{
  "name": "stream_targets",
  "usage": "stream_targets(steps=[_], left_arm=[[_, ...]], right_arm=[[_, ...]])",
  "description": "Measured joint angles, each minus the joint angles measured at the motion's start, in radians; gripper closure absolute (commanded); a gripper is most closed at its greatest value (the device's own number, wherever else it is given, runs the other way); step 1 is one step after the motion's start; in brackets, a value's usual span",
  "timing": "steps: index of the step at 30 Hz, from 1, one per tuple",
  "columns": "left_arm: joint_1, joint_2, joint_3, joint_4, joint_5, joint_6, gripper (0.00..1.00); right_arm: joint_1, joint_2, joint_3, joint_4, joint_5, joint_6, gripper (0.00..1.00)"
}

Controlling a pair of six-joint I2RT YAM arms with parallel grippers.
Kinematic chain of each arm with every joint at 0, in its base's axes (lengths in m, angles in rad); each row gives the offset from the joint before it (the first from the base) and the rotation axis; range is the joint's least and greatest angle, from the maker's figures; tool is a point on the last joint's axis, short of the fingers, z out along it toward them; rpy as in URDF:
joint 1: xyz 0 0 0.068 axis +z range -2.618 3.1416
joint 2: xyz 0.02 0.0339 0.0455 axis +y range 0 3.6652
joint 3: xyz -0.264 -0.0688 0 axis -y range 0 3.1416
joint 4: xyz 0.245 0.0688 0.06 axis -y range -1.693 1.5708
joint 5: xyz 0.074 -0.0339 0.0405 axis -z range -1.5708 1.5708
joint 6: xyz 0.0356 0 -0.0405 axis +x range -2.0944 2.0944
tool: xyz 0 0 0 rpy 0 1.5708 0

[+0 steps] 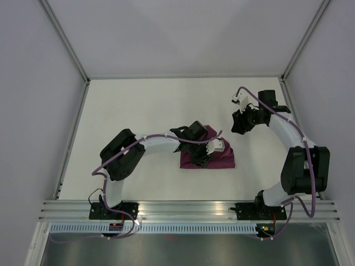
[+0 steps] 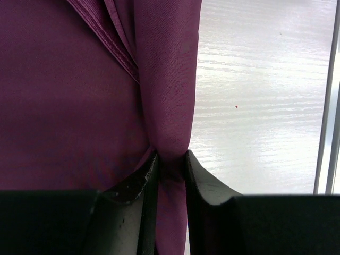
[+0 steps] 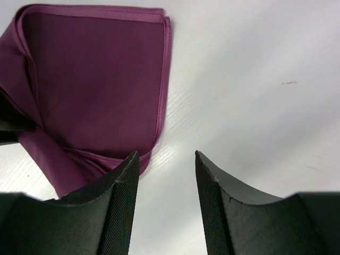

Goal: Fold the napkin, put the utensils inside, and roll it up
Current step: Roll the napkin with the utensil

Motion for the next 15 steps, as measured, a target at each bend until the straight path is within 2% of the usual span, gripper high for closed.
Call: stream_targets(steps=[4, 10, 15], left_arm=[[0.031, 0.015, 0.007, -0.010, 0.057, -0.028, 0.98], [0.062, 0.049, 0.037, -0.036, 0.129, -0.060, 0.98], [0.064, 0.065, 0.055, -0.057, 0.156, -0.069, 0.98]], right_arm=[[0.000, -0.214, -0.105, 0.045, 0.002, -0.006, 0.46], [0.016, -0.412, -0.228, 0.051, -0.009, -0.068, 0.44], [0.108, -0.596, -0.354, 0.013, -0.005, -0.146, 0.41]])
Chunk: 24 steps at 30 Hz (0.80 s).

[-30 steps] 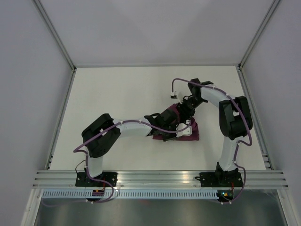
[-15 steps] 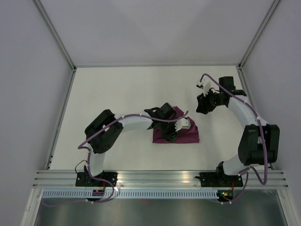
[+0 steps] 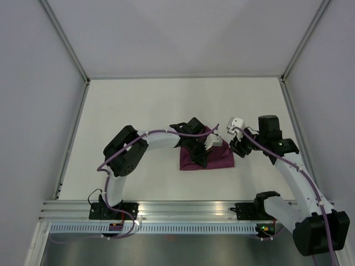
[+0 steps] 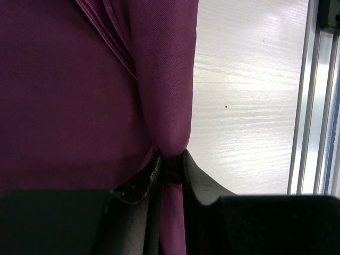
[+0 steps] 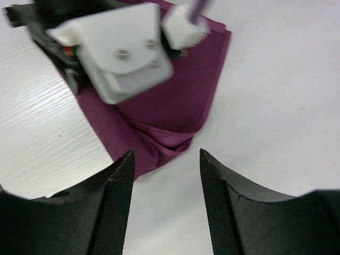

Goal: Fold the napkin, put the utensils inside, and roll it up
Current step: Roll the napkin with the utensil

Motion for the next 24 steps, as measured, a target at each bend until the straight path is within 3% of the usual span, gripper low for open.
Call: stream_targets(steps=[7, 14, 24], left_arm=[[0.005, 0.013, 0.014, -0.018, 0.028, -0.007, 0.98], [0.013, 0.034, 0.034, -0.037, 0.056, -0.013, 0.98], [0.027, 0.066, 0.067, -0.065, 0.100, -0.021, 0.98]], right_arm=[[0.215, -0.182, -0.127, -0.006, 0.029, -0.050, 0.40], [0.385, -0.164, -0.245, 0.034, 0.127, -0.084, 0.39], [0.665, -0.124, -0.395, 0.278, 0.369, -0.072, 0.40]])
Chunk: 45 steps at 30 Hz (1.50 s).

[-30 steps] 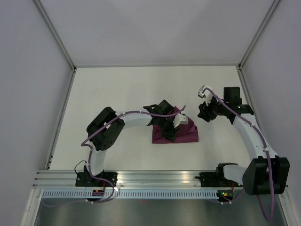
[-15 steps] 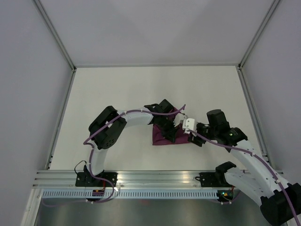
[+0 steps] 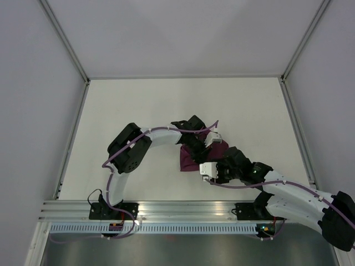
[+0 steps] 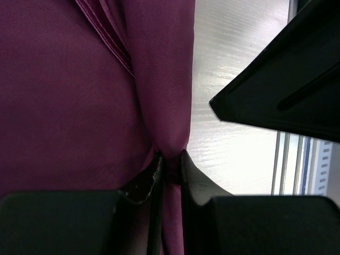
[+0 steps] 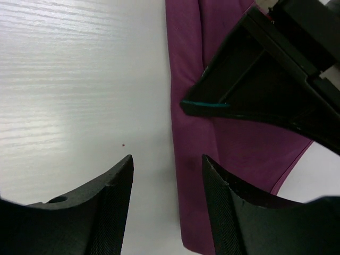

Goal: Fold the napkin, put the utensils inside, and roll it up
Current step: Roll the napkin with the utensil

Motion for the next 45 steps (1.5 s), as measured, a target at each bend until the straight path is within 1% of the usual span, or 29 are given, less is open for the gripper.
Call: stream_targets(steps=[5, 11, 17, 20, 23, 24, 26, 27, 28, 29, 30, 32, 33, 34, 35, 39, 45], left_arm=[[0.008, 0.010, 0.005, 0.000, 0.020, -0.008, 0.98], [0.012, 0.011, 0.006, 0.000, 0.028, -0.011, 0.98], [0.014, 0.015, 0.010, -0.005, 0.030, -0.015, 0.98], [0.018, 0.021, 0.016, -0.010, 0.037, -0.018, 0.98], [0.022, 0.028, 0.021, -0.014, 0.050, -0.022, 0.98], [0.023, 0.029, 0.021, -0.014, 0.052, -0.023, 0.98], [0.023, 0.029, 0.021, -0.015, 0.053, -0.026, 0.97], [0.024, 0.030, 0.022, -0.015, 0.054, -0.027, 0.96], [0.024, 0.030, 0.023, -0.016, 0.053, -0.029, 0.93], [0.026, 0.030, 0.023, -0.016, 0.053, -0.030, 0.91], [0.027, 0.032, 0.025, -0.017, 0.053, -0.033, 0.89], [0.033, 0.035, 0.028, -0.018, 0.056, -0.041, 0.81], [0.037, 0.036, 0.028, -0.018, 0.059, -0.046, 0.79], [0.040, 0.037, 0.028, -0.017, 0.062, -0.052, 0.73], [0.044, 0.037, 0.028, -0.015, 0.063, -0.057, 0.70], [0.077, 0.037, 0.028, -0.004, 0.062, -0.097, 0.63], [0.160, 0.011, -0.003, 0.069, 0.059, -0.186, 0.62]], right_arm=[[0.061, 0.064, -0.025, 0.127, 0.097, 0.003, 0.40], [0.089, 0.138, -0.027, 0.227, 0.167, 0.005, 0.40], [0.105, 0.175, -0.037, 0.270, 0.198, 0.005, 0.41], [0.111, 0.184, -0.042, 0.276, 0.201, 0.005, 0.43], [0.113, 0.200, -0.046, 0.287, 0.210, 0.003, 0.49], [0.113, 0.204, -0.048, 0.296, 0.217, 0.000, 0.55], [0.112, 0.210, -0.051, 0.314, 0.228, -0.005, 0.62], [0.113, 0.212, -0.053, 0.320, 0.235, -0.007, 0.68], [0.113, 0.212, -0.055, 0.327, 0.243, -0.010, 0.70], [0.113, 0.212, -0.057, 0.332, 0.246, -0.011, 0.76], [0.113, 0.213, -0.058, 0.338, 0.252, -0.014, 0.78], [0.113, 0.216, -0.061, 0.347, 0.257, -0.011, 0.85], [0.113, 0.220, -0.062, 0.354, 0.261, -0.011, 0.86], [0.113, 0.222, -0.063, 0.359, 0.264, -0.011, 0.87], [0.113, 0.227, -0.063, 0.365, 0.266, -0.011, 0.90], [0.113, 0.246, -0.063, 0.388, 0.269, -0.009, 0.93], [0.109, 0.274, -0.060, 0.423, 0.269, 0.000, 0.98]])
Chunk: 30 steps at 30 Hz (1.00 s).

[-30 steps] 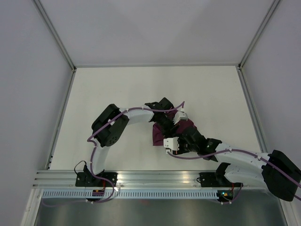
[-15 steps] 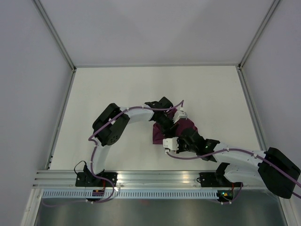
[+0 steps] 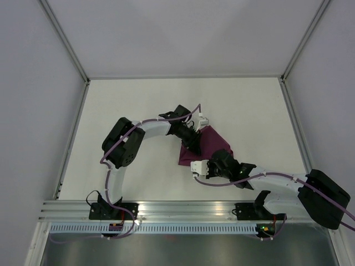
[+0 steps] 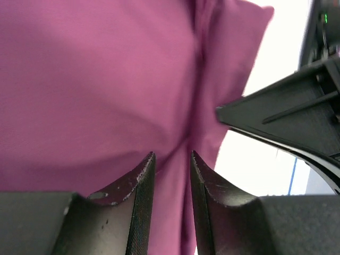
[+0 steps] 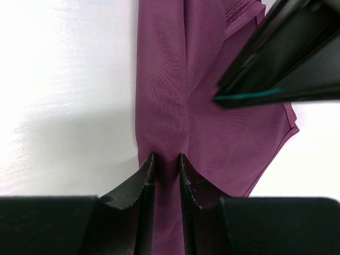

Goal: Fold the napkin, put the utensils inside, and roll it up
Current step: Roll the napkin with the utensil

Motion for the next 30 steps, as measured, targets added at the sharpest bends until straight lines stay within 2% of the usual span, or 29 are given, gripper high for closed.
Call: stream_targets(steps=[6, 11, 19, 25, 30], left_arm=[[0.084, -0.075, -0.034, 0.089, -0.087, -0.095, 0.64], [0.107, -0.105, -0.036, 0.141, -0.197, -0.128, 0.65], [0.127, -0.110, -0.065, 0.143, -0.327, -0.142, 0.58], [0.179, -0.169, -0.161, 0.158, -0.378, -0.151, 0.57], [0.185, -0.333, -0.312, 0.257, -0.475, -0.175, 0.60]], right_arm=[[-0.060, 0.042, 0.047, -0.023, -0.066, 0.011, 0.99], [-0.144, 0.090, 0.108, -0.069, -0.149, 0.017, 1.00], [-0.184, 0.116, 0.141, -0.103, -0.200, 0.015, 1.00], [-0.212, 0.138, 0.171, -0.137, -0.243, 0.010, 1.00], [-0.264, 0.185, 0.234, -0.206, -0.319, -0.001, 1.00]])
